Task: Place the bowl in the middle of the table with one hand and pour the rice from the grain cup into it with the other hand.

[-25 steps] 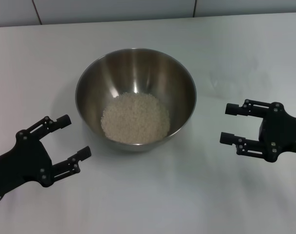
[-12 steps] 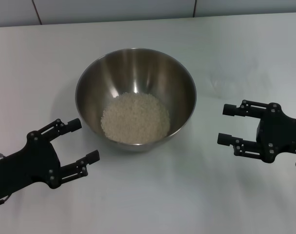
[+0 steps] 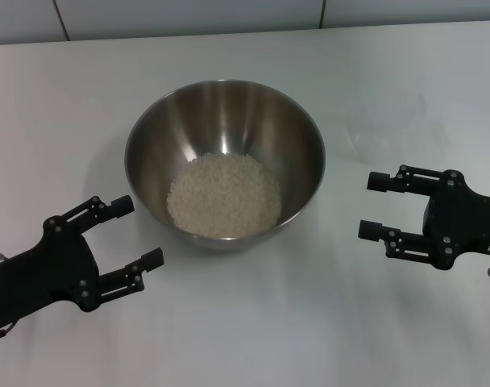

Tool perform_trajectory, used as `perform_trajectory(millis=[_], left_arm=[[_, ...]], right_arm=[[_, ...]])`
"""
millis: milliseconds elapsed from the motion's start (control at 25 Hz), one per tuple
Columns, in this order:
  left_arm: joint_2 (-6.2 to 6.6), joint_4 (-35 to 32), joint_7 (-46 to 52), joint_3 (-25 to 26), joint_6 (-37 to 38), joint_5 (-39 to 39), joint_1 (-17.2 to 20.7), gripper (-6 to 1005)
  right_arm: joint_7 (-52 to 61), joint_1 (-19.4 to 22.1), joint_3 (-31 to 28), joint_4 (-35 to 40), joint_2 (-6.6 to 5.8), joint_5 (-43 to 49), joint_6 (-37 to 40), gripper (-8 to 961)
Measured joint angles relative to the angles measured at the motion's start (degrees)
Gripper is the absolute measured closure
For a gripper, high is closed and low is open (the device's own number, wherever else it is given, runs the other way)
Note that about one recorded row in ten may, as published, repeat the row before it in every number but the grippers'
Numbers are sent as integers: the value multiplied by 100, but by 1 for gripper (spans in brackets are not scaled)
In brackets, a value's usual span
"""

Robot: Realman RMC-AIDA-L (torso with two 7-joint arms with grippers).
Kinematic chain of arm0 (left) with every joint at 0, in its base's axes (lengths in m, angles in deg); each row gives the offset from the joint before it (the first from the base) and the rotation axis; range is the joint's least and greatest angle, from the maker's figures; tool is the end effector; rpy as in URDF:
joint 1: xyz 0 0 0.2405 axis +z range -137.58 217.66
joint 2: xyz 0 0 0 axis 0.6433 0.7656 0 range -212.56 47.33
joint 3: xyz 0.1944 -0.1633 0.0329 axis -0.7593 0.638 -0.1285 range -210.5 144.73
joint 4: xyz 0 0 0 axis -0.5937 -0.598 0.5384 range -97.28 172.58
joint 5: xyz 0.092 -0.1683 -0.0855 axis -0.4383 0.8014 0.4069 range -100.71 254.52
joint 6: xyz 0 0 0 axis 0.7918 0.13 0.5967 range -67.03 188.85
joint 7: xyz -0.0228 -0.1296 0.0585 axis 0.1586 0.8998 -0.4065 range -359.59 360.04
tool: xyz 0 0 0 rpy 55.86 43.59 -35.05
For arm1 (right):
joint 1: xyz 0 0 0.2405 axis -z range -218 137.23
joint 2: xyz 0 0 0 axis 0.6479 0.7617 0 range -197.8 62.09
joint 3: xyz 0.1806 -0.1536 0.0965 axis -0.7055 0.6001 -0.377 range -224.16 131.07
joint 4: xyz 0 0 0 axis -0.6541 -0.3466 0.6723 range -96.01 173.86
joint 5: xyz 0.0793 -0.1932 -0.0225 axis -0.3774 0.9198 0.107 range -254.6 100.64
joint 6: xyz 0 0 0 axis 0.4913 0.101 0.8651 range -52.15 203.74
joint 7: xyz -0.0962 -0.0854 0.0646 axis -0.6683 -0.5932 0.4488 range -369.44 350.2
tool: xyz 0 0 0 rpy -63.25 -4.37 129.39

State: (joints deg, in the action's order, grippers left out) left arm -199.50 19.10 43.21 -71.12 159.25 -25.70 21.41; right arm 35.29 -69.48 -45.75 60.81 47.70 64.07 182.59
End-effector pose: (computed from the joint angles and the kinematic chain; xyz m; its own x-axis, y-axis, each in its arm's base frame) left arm -0.3087 0.2394 -0.0160 0.7298 0.0674 0.6803 0.3431 -0.8969 -0.2792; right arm 0.3003 0.2657 0.0113 0.7662 -0.0596 -0.6398 -0.2682 -0.9345 -0.2342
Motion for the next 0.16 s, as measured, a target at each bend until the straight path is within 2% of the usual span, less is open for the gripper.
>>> perform_trajectory(millis=[160], left_arm=[[23, 0, 7, 0, 20, 2, -1, 172]], right_arm=[[0, 0, 0, 0, 11, 10, 0, 288]])
